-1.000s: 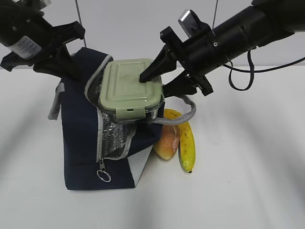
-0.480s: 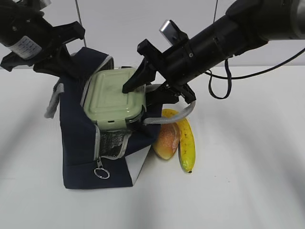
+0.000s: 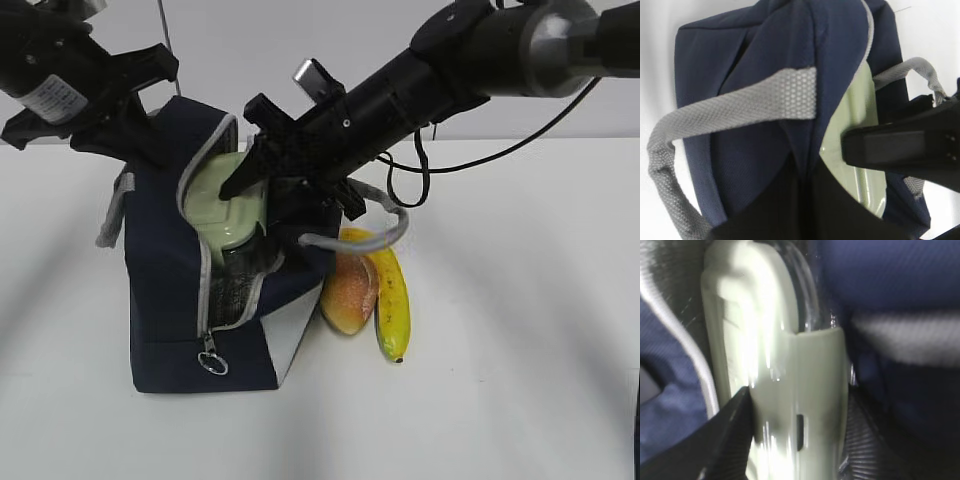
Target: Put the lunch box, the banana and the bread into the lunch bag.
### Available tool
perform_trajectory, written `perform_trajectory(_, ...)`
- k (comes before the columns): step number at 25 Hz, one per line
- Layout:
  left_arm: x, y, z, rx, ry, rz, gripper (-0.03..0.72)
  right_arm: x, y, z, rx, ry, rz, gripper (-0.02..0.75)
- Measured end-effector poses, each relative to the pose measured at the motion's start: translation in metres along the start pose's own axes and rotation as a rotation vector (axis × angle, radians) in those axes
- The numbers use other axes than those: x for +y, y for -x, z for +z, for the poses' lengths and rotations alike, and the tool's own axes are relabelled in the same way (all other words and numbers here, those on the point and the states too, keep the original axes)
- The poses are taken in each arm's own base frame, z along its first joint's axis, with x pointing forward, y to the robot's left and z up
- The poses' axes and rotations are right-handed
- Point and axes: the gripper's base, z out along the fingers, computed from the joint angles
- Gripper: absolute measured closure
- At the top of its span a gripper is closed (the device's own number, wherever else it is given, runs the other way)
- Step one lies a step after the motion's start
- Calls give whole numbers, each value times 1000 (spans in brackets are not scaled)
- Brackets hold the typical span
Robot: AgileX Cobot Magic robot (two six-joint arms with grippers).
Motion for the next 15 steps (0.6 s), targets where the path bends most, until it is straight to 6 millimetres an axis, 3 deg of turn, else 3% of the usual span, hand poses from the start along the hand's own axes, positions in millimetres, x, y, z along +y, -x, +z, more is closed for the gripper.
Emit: perform_trajectory(15,-1,0,0,1,-6,-4,691,-45,9,42,31,-71,87,351)
